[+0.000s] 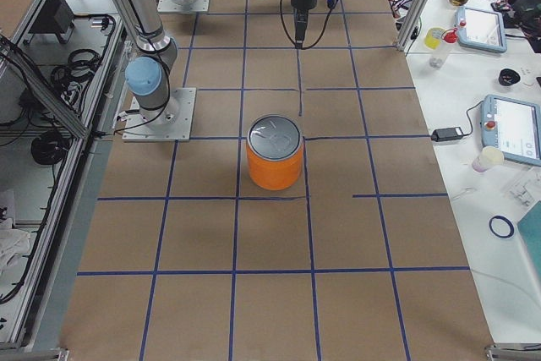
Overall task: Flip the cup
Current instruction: 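Carry the cup toward the left arm, turning it mouth-up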
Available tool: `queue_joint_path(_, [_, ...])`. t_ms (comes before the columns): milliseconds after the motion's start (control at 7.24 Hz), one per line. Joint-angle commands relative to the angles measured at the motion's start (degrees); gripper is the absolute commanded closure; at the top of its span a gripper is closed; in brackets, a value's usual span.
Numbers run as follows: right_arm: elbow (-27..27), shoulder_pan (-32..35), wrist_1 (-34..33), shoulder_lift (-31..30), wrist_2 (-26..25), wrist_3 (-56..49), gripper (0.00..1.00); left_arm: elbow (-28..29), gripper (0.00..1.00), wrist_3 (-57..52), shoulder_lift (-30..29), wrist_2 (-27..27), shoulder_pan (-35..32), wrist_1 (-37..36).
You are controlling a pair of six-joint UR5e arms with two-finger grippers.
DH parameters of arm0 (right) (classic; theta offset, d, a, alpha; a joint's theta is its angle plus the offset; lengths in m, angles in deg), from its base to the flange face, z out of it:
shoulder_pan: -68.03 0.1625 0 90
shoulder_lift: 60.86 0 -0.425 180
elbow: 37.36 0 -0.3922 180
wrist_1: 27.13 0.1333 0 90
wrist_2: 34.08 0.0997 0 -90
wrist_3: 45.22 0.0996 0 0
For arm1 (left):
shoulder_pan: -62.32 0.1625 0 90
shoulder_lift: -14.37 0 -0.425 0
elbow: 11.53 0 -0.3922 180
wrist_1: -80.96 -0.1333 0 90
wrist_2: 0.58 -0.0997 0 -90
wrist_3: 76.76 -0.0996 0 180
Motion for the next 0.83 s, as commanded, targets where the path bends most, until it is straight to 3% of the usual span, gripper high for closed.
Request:
queue_joint_path(0, [-0.03, 0.06, 0.09, 0.0, 0.0, 0.0, 0.0, -1.05, 1.0, -0.13, -0.96, 0.53, 0.1, -0.39])
queue_joint_path(691, [-0.03, 0.06, 0.09, 0.09, 0.18, 0.0, 0.0, -1.58, 0.98, -0.22, -2.72, 0.71, 0.63, -1.7])
